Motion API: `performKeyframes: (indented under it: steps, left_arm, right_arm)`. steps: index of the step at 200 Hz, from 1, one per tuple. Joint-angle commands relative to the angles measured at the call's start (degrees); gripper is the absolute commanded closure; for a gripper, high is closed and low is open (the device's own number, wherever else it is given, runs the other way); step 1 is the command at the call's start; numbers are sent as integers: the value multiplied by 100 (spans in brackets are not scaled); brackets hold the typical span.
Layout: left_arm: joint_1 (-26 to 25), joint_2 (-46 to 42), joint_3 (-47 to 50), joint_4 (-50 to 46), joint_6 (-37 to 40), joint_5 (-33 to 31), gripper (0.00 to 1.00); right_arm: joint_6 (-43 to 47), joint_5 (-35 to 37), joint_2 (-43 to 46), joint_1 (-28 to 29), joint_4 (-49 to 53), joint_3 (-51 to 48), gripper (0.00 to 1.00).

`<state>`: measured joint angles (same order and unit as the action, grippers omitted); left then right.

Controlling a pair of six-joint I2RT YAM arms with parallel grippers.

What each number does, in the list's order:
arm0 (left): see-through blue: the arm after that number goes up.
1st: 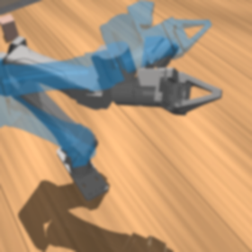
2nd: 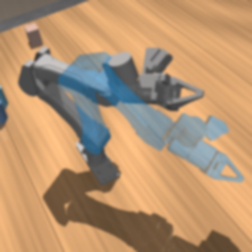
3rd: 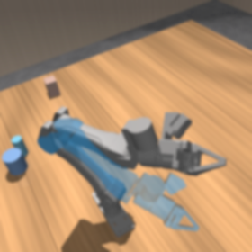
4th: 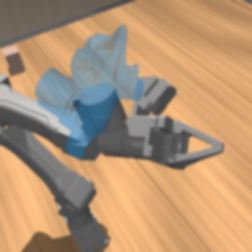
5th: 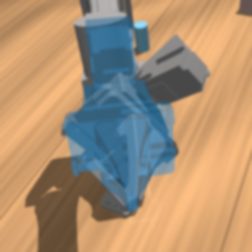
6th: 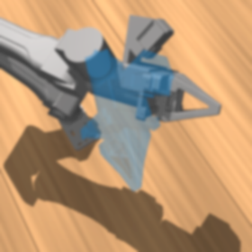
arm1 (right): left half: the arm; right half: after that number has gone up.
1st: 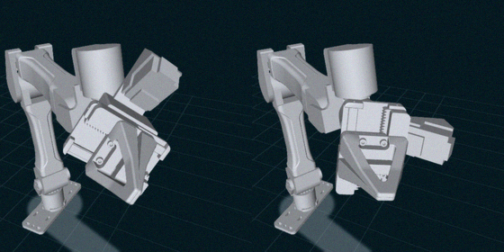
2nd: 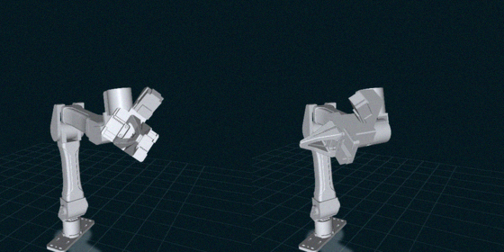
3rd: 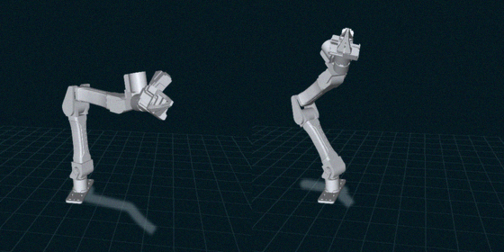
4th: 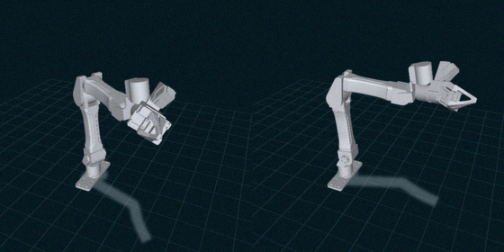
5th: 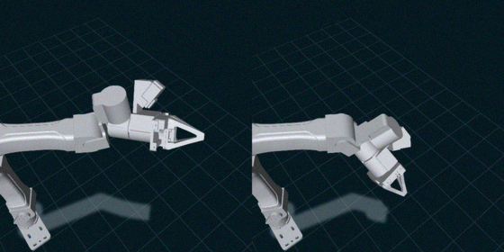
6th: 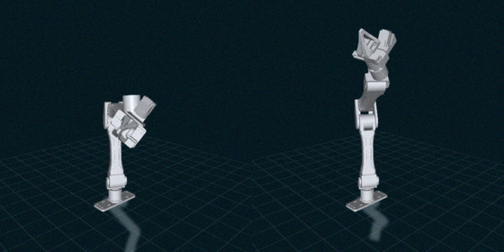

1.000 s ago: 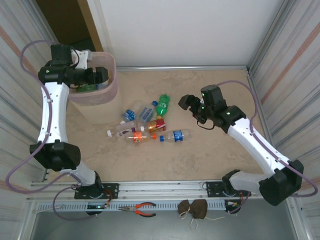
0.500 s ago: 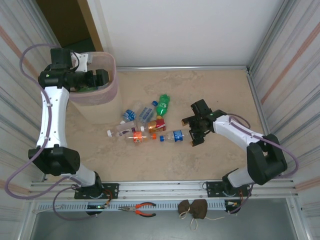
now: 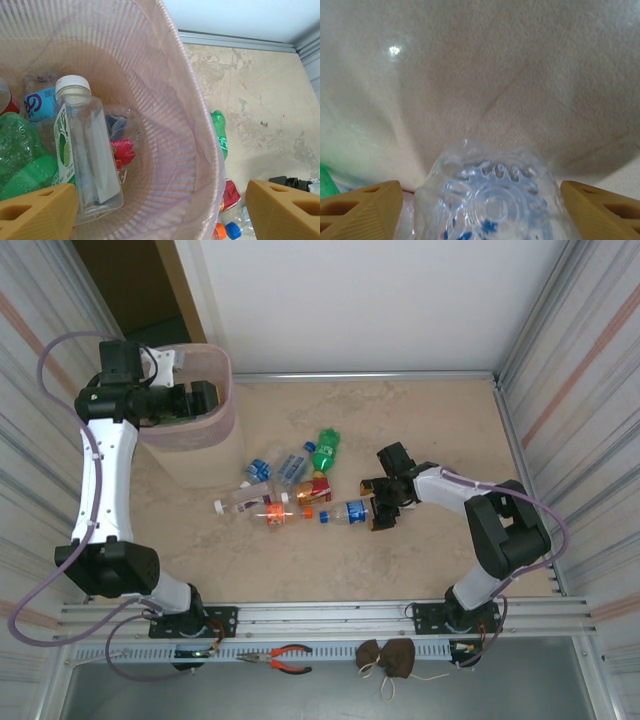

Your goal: Put the plastic bottles in the bin

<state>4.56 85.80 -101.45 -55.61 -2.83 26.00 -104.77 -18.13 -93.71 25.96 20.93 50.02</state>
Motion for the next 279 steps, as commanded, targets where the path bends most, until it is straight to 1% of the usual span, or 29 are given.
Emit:
performKeyframes:
  steps: [1, 46, 74, 100, 114, 131, 150, 163, 175, 191, 198, 218, 230, 257, 279]
  left_arm:
    - [54, -200, 53, 69, -48, 158, 13]
    - [61, -247, 53, 85, -58, 155, 13]
    - [55, -290, 72, 121, -90, 195, 13]
    - [56, -361, 105, 225, -129, 288, 14]
    - [58, -448, 200, 427, -189, 446, 14]
    - [56, -606, 416, 819, -365, 720, 14]
    - [58, -815, 760, 1429, -640, 1214, 14]
    - [43, -960, 1044, 1912, -861, 1571, 15]
    - [15, -1104, 1317, 2345, -1062, 1795, 15]
    - [-96, -1240, 1562, 2775, -1193, 2020, 15]
    - [-193, -1271, 1622, 2872, -1177, 2040, 15]
    - [-565, -1320, 1655, 2918, -927, 2034, 15]
    - [-874, -1338, 1643, 2912, -728, 1979, 15]
    - [-1526, -1414, 1680, 2961, -422, 1764, 14]
    - [-2088, -1416, 1765, 3080, -264, 1702, 14]
  right_arm:
    - [-195, -85, -109, -29, -83, -93, 24]
    - [-216, -73, -47, -37, -116, -160, 37]
    - [-177, 10, 146, -69, 8, -170, 41]
    - [-15, 307, 538, -149, 352, -140, 43]
    - [219, 607, 806, -202, 571, -74, 43]
    - [739, 1076, 1077, -224, 1031, 198, 44]
    - [1468, 1603, 1337, -214, 1449, 540, 44]
    - [2176, 1775, 1483, -226, 1353, 699, 44]
    - [2857, 1795, 1570, -214, 1262, 865, 43]
    - [3697, 1693, 1675, -213, 1111, 1086, 43]
    - [4203, 1631, 1721, -214, 1069, 1167, 43]
    - [5073, 1393, 1907, -213, 926, 1382, 43]
    - [5561, 1176, 2015, -214, 802, 1493, 43]
    - [6348, 681, 2256, -222, 666, 1738, 42]
    - [6735, 318, 2375, -220, 650, 1997, 44]
